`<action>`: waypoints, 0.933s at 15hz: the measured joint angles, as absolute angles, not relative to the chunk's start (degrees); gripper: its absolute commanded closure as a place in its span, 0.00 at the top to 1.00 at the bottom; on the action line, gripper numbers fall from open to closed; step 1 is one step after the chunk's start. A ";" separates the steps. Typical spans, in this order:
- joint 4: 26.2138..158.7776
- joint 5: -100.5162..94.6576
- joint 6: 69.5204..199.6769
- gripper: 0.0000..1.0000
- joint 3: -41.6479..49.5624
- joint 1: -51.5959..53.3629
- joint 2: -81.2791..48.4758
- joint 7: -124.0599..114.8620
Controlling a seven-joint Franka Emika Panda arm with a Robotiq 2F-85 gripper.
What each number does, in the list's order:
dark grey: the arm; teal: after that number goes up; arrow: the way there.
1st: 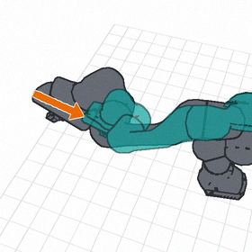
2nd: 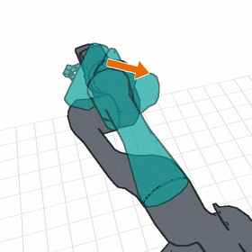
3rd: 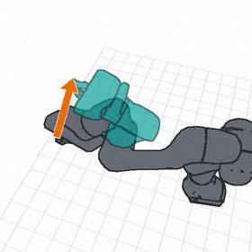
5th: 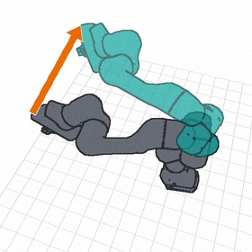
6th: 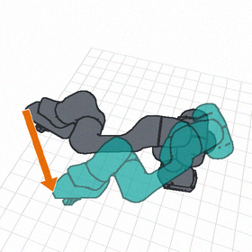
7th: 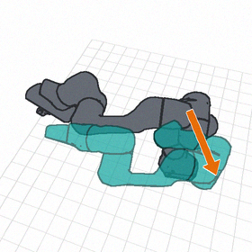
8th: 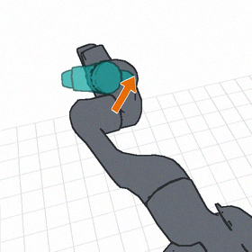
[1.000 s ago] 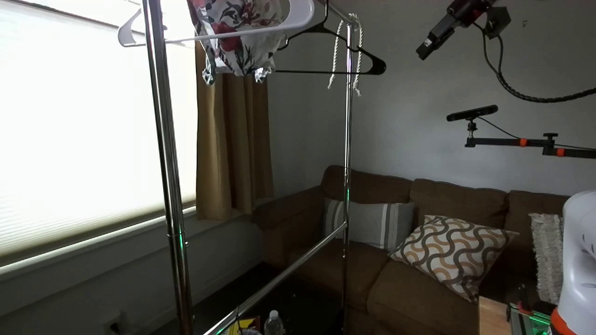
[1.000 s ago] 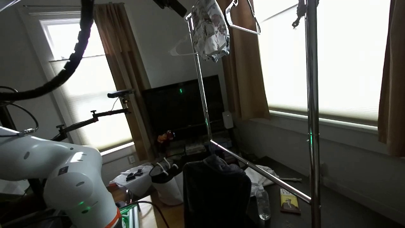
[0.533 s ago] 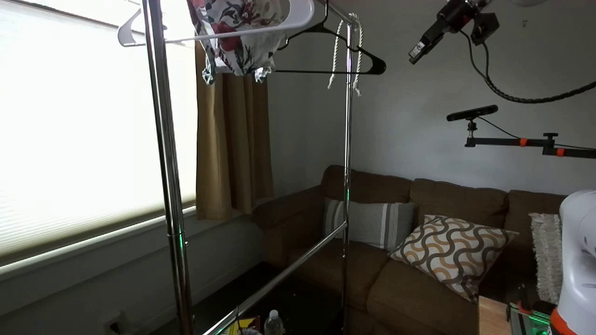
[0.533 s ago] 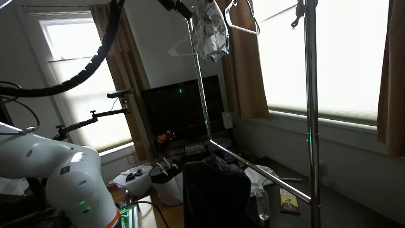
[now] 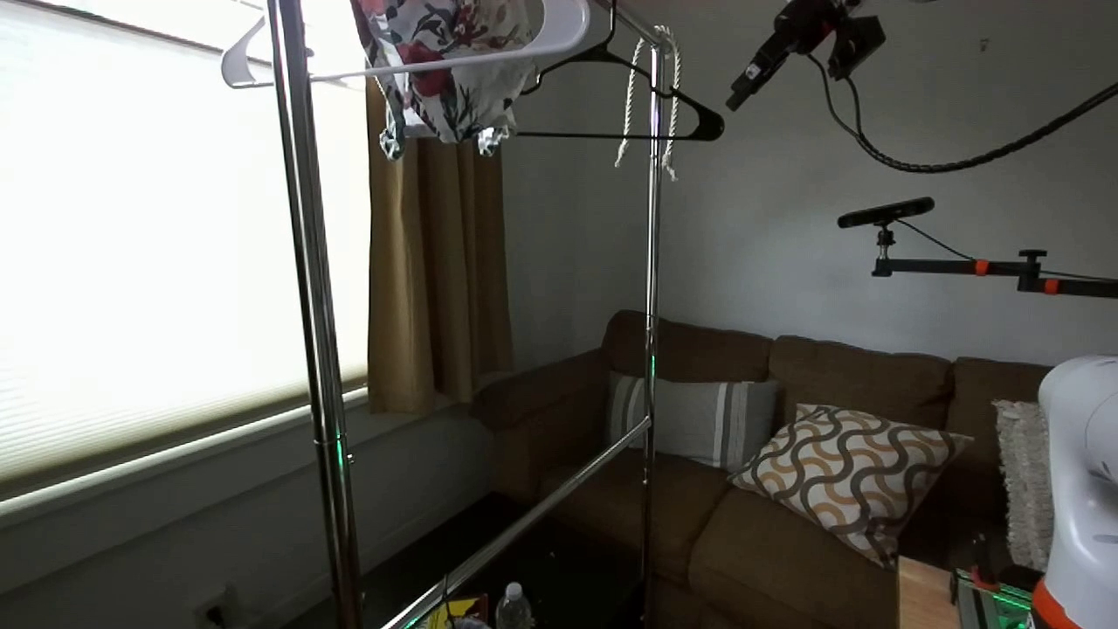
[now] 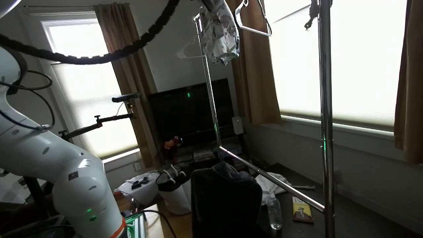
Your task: Move the black clothes hanger from the top rail to the bottom rail
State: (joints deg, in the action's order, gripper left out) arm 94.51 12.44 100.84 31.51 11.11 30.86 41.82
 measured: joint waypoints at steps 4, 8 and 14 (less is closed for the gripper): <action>89.60 17.39 100.59 0.89 32.44 9.88 23.43 42.67; 85.92 20.92 96.46 0.55 32.34 7.14 18.34 44.70; 84.08 21.03 90.65 0.08 29.52 1.40 15.35 50.32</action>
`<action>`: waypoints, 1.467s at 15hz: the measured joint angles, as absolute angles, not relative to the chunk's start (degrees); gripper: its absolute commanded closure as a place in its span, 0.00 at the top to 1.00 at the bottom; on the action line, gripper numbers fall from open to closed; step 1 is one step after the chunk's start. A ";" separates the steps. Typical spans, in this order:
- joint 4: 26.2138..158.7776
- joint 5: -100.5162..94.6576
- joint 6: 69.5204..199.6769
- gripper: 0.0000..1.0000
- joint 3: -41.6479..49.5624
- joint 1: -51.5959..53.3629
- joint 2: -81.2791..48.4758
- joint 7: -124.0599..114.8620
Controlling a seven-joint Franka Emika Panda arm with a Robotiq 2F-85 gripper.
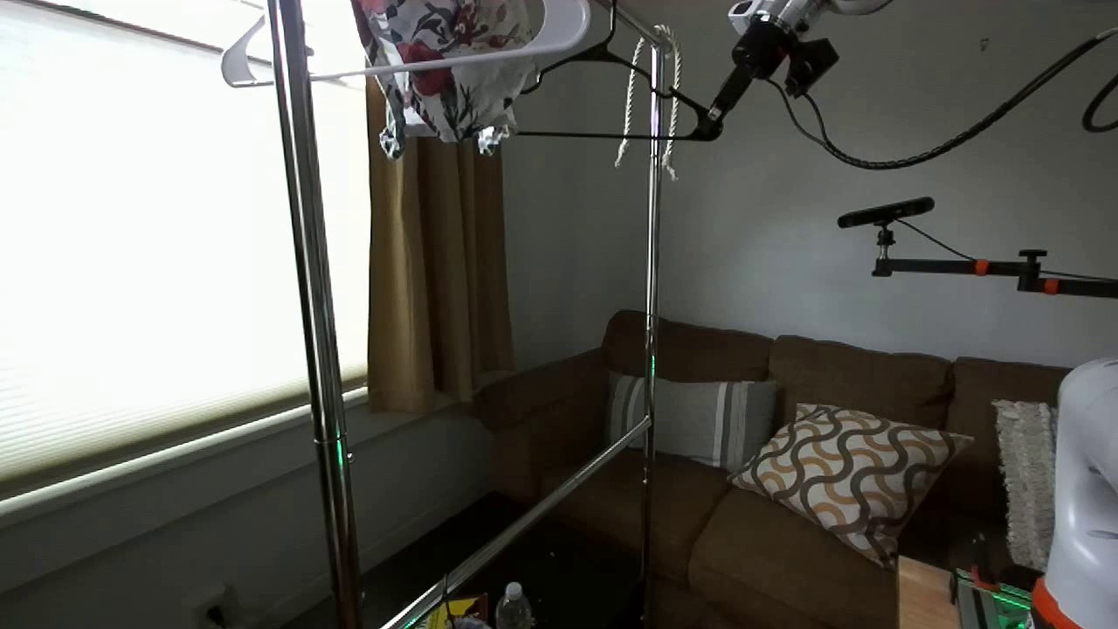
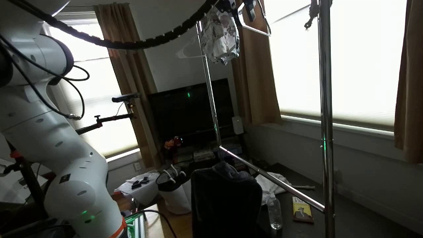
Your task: Move the black clothes hanger from the top rail to the bottom rail
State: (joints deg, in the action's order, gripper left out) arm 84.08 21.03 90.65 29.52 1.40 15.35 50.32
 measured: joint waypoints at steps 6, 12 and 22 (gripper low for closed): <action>83.92 24.12 88.61 0.02 28.12 -1.71 15.20 56.27; 83.96 27.22 88.02 0.03 26.54 -3.25 21.04 60.72; 108.06 2.53 91.43 0.02 20.73 -10.45 33.66 63.60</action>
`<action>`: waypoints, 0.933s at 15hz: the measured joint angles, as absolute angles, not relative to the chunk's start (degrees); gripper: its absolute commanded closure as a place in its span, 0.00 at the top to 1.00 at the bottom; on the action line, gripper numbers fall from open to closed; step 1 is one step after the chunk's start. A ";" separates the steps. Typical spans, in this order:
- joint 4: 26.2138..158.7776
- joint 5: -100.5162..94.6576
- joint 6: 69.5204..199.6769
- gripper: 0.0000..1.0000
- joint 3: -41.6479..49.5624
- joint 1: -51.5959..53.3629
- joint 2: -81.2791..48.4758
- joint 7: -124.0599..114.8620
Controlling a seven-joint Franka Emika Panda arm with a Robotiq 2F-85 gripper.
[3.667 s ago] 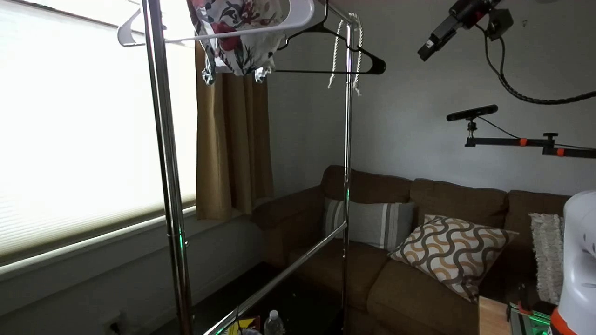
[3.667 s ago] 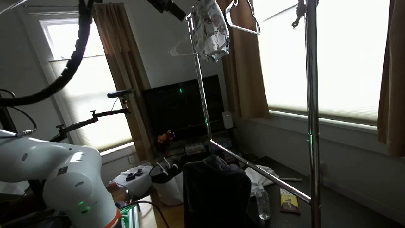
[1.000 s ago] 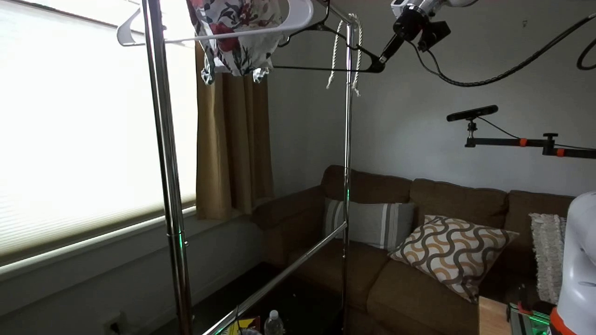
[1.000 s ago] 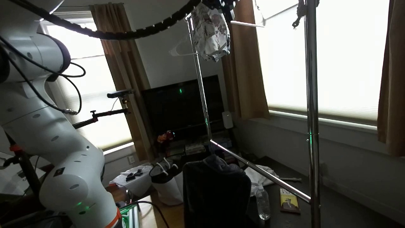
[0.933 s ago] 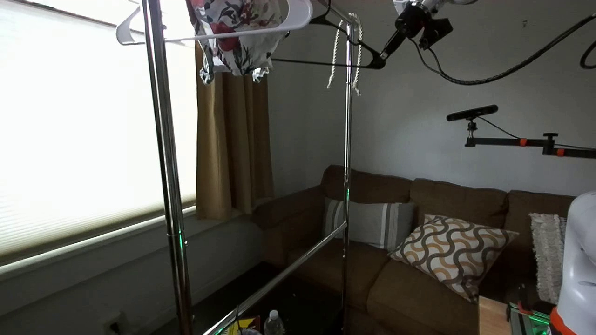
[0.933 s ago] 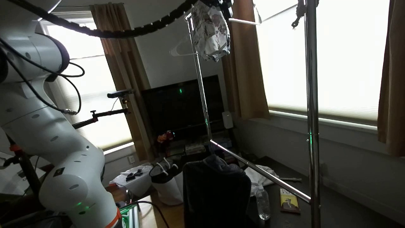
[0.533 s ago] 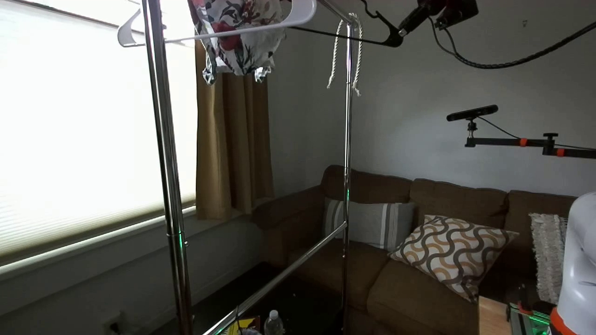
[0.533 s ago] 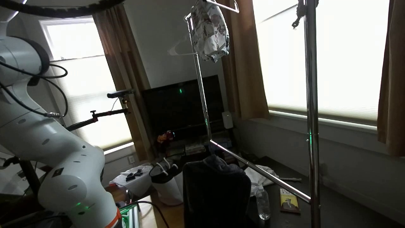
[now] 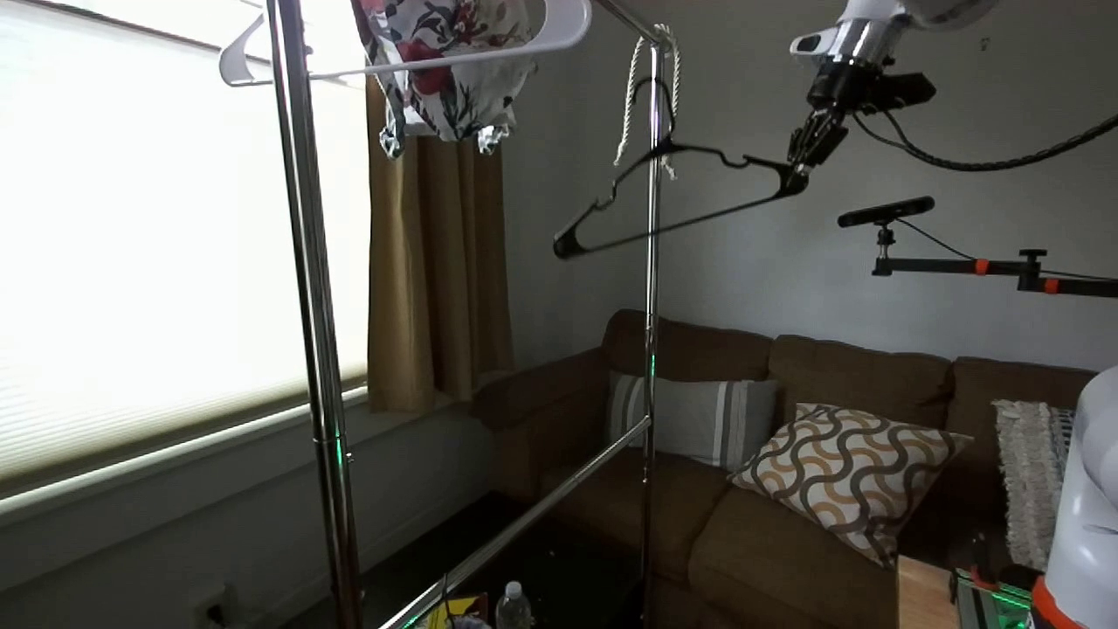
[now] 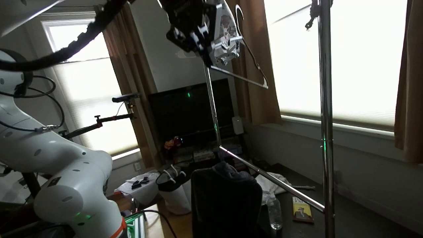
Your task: Move the black clothes hanger from the top rail to the bottom rail
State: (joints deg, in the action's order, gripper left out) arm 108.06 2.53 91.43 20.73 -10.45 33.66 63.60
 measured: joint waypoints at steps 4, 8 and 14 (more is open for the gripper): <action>121.56 -7.75 96.15 0.02 20.35 -13.65 34.36 58.50; 130.43 -15.97 96.27 0.07 19.33 -15.54 34.23 49.67; 131.49 -17.96 94.40 0.02 18.42 -15.38 33.58 46.04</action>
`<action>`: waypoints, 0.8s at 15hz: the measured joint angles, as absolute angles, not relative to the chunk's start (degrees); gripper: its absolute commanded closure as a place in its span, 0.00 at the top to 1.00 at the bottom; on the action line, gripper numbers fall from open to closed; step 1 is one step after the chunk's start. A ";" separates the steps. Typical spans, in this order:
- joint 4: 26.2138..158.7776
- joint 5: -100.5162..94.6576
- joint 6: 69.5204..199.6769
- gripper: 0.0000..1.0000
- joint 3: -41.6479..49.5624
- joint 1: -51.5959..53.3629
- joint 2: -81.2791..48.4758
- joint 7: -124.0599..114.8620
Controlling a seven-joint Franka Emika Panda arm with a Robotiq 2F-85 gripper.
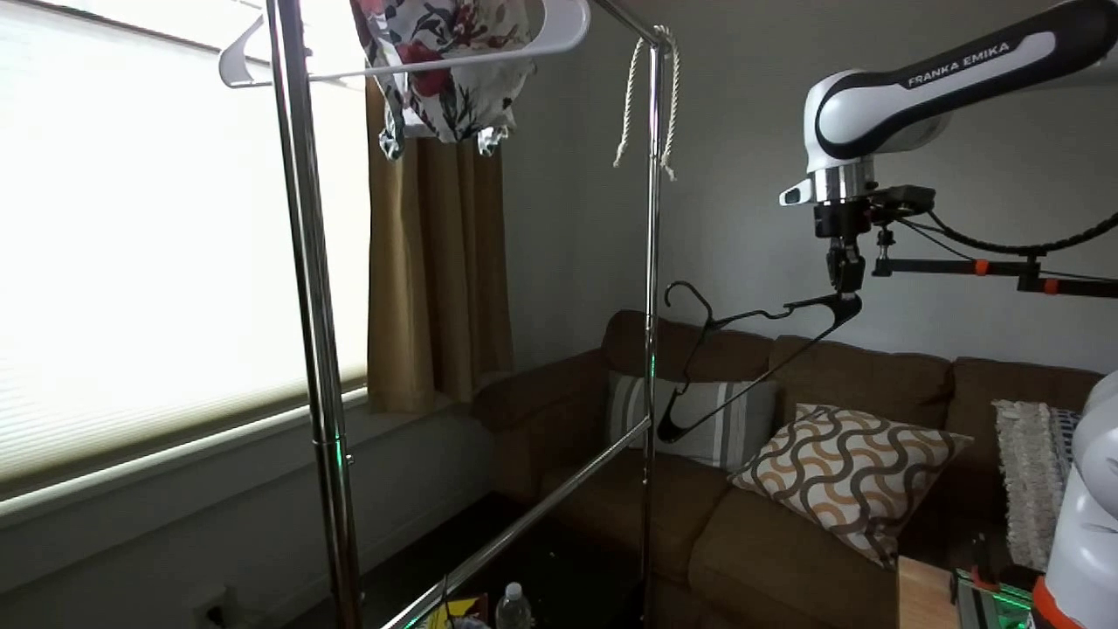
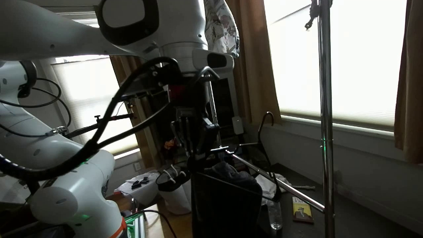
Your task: Move the black clothes hanger from the top rail to the bottom rail
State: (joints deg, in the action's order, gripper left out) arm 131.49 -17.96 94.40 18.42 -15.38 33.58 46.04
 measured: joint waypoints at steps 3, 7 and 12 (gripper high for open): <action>132.91 -17.77 94.03 0.02 17.00 -13.49 30.59 41.66; 135.27 -18.04 94.06 0.02 14.34 -11.95 24.14 30.45; 136.94 -16.12 95.27 0.02 15.40 -11.95 16.47 23.51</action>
